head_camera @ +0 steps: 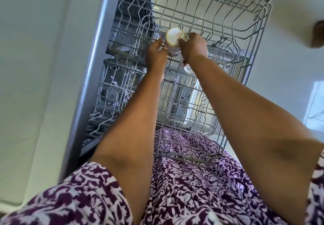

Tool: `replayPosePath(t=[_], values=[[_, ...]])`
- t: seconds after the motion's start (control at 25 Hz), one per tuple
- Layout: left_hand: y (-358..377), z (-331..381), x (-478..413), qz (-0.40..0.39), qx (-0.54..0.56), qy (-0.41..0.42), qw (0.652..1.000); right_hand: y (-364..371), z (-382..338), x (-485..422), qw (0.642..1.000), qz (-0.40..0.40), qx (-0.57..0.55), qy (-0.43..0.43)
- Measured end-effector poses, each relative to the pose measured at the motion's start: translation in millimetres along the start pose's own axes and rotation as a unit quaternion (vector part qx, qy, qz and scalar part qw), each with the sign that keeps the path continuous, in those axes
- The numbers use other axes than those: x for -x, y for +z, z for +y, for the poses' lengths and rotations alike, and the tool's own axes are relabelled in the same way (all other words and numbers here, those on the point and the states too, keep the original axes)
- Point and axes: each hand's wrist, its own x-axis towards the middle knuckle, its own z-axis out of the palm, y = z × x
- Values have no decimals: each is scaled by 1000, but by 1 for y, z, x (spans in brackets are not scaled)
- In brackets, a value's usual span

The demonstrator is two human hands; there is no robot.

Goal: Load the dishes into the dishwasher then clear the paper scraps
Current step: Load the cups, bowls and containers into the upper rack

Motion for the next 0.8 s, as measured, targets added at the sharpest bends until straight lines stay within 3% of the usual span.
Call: replayPosePath(t=[0.32,0.52,0.8], values=[[-10,6,29,10,57,10,998,-10,9,41,998,53,-22,-17],[-32,22,77,21,19,51,998,-15,9,97,997,51,-6,-64],[-110,22,197,46,5,105,993,-31,-11,196,964,0,83,-252]])
